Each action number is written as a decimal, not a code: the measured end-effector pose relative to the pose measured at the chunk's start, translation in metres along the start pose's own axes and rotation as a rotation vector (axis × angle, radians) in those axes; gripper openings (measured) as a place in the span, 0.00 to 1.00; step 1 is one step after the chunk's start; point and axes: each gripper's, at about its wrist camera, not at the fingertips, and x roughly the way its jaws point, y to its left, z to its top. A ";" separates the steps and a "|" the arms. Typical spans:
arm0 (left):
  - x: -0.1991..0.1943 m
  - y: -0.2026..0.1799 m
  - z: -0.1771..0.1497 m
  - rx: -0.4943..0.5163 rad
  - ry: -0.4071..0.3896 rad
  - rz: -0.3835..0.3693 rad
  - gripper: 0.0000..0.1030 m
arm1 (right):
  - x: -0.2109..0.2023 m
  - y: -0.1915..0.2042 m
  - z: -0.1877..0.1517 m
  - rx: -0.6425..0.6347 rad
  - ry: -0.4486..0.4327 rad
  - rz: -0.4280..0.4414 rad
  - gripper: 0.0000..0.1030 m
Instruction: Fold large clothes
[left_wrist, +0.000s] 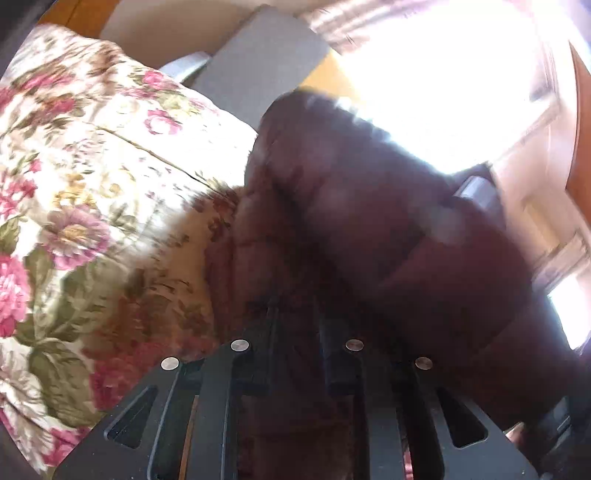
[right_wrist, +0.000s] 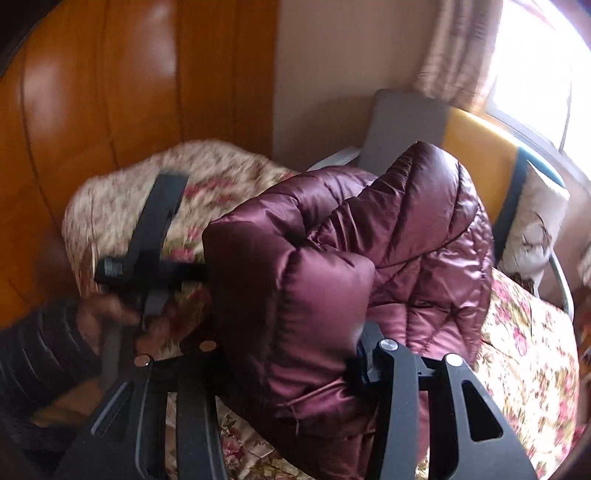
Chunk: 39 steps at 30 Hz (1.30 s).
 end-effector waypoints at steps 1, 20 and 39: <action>-0.008 0.004 0.005 -0.010 -0.027 0.017 0.17 | 0.008 0.009 -0.002 -0.031 0.010 -0.003 0.42; 0.004 -0.126 0.048 0.356 0.086 0.003 0.32 | 0.023 0.050 -0.027 -0.228 -0.085 -0.073 0.43; -0.007 -0.105 0.036 0.354 0.039 0.069 0.20 | 0.028 -0.163 0.034 0.603 -0.147 0.183 0.75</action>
